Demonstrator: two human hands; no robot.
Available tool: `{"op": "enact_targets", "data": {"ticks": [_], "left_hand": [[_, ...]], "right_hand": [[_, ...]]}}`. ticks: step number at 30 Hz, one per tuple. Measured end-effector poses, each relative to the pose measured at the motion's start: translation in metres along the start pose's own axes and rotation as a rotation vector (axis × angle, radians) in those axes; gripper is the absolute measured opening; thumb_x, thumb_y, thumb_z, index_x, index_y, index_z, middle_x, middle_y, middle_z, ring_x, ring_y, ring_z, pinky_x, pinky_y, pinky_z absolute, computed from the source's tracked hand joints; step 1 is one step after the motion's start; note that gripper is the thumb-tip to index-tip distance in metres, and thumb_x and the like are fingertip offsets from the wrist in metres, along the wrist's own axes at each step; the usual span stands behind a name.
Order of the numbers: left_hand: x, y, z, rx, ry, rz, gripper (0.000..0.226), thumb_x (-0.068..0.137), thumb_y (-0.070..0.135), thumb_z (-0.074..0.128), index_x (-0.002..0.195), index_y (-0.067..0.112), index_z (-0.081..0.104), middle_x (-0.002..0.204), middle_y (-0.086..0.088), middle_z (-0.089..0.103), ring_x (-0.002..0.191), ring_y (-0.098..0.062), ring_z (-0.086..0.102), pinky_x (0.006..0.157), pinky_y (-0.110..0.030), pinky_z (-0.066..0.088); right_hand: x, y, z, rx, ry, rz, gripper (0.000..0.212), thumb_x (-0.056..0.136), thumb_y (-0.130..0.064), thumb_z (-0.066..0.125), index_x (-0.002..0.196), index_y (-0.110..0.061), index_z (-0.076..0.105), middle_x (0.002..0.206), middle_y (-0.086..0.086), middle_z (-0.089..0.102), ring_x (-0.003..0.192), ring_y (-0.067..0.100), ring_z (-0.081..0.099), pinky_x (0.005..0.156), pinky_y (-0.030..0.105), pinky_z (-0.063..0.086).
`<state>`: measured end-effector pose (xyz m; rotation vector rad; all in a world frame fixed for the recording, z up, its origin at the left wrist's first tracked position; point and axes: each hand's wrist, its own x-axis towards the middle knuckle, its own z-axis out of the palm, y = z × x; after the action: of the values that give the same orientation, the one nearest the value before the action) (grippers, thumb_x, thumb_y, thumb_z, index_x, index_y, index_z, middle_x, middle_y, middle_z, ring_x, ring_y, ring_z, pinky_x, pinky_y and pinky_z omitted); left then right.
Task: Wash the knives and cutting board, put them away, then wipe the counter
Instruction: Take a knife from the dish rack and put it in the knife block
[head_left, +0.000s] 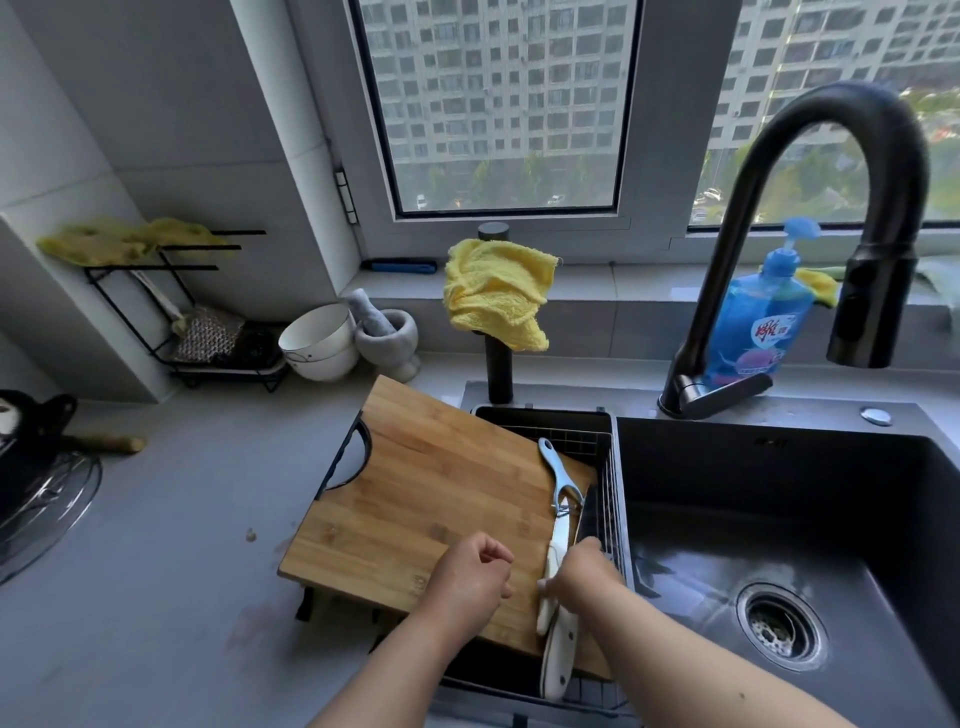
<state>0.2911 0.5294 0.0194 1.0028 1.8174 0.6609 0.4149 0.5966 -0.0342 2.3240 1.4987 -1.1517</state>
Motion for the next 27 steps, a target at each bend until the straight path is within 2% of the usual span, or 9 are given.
{"op": "enact_targets", "data": {"ticks": [3,7,11,14,18,20,22,24,27], "left_hand": [[-0.001,0.000,0.000,-0.020,0.001,-0.008,0.015,0.091,0.011,0.047,0.090,0.016,0.061,0.087,-0.004,0.067,0.076,-0.015,0.068,0.073,-0.035,0.057],[-0.003,0.001,0.001,-0.037,-0.004,-0.010,0.015,0.092,0.011,0.047,0.089,0.017,0.061,0.085,-0.004,0.067,0.078,-0.019,0.068,0.069,-0.030,0.053],[-0.004,0.000,0.003,-0.045,-0.013,-0.017,0.015,0.090,0.011,0.048,0.086,0.018,0.061,0.082,-0.004,0.067,0.078,-0.020,0.068,0.068,-0.031,0.053],[-0.005,-0.001,0.004,-0.042,-0.016,-0.020,0.015,0.090,0.011,0.048,0.087,0.018,0.061,0.082,-0.003,0.067,0.076,-0.017,0.068,0.070,-0.033,0.055],[-0.008,0.000,0.006,-0.033,-0.014,-0.026,0.015,0.091,0.011,0.048,0.089,0.018,0.061,0.087,-0.004,0.068,0.078,-0.016,0.069,0.069,-0.030,0.055],[-0.008,0.001,0.005,-0.032,-0.014,-0.029,0.015,0.091,0.012,0.048,0.088,0.018,0.061,0.085,-0.005,0.069,0.081,-0.019,0.070,0.073,-0.035,0.056],[-0.009,0.001,0.003,-0.024,-0.018,-0.033,0.015,0.091,0.013,0.048,0.088,0.018,0.061,0.083,-0.005,0.068,0.082,-0.022,0.070,0.075,-0.040,0.057],[-0.010,0.004,0.001,-0.021,-0.013,-0.036,0.014,0.090,0.013,0.048,0.088,0.018,0.061,0.081,-0.005,0.068,0.081,-0.023,0.070,0.075,-0.041,0.057],[-0.012,0.012,-0.002,-0.076,-0.049,-0.065,0.011,0.091,0.013,0.049,0.092,0.013,0.059,0.081,-0.005,0.065,0.066,-0.019,0.065,0.067,-0.036,0.056]], "right_hand": [[0.001,0.001,-0.004,0.030,-0.037,0.024,0.090,0.075,-0.047,0.076,0.136,-0.005,0.024,0.132,0.012,0.050,0.113,0.026,0.055,0.087,0.033,0.046],[0.000,0.003,-0.005,0.122,-0.047,0.013,0.092,0.070,-0.042,0.081,0.135,-0.007,0.026,0.130,0.012,0.048,0.091,0.022,0.048,0.075,0.031,0.043],[-0.001,0.005,0.000,0.157,-0.050,-0.010,0.102,0.062,-0.043,0.086,0.137,-0.007,0.027,0.133,0.014,0.045,0.113,0.028,0.053,0.090,0.035,0.048],[0.003,0.005,0.005,0.185,-0.072,-0.011,0.107,0.053,-0.044,0.090,0.136,-0.010,0.031,0.131,0.013,0.046,0.113,0.030,0.055,0.092,0.041,0.052],[-0.003,0.011,0.002,0.284,-0.101,-0.053,0.082,0.057,-0.038,0.090,0.118,-0.010,0.044,0.115,0.008,0.054,0.102,0.023,0.056,0.081,0.031,0.051],[-0.003,0.015,0.000,0.344,-0.065,-0.119,0.062,0.062,-0.032,0.088,0.103,-0.015,0.045,0.105,0.005,0.054,0.090,0.019,0.052,0.072,0.028,0.044],[-0.005,0.016,-0.002,0.407,0.001,-0.179,0.054,0.063,-0.029,0.088,0.088,-0.020,0.041,0.097,0.003,0.054,0.081,0.016,0.050,0.066,0.027,0.043],[-0.010,0.011,-0.007,0.473,0.073,-0.223,0.050,0.065,-0.028,0.086,0.083,-0.022,0.040,0.097,0.003,0.055,0.077,0.016,0.051,0.058,0.026,0.041],[-0.019,-0.002,-0.019,0.571,0.163,-0.258,0.044,0.070,-0.025,0.082,0.081,-0.024,0.039,0.104,0.005,0.055,0.077,0.018,0.053,0.051,0.025,0.035]]}}
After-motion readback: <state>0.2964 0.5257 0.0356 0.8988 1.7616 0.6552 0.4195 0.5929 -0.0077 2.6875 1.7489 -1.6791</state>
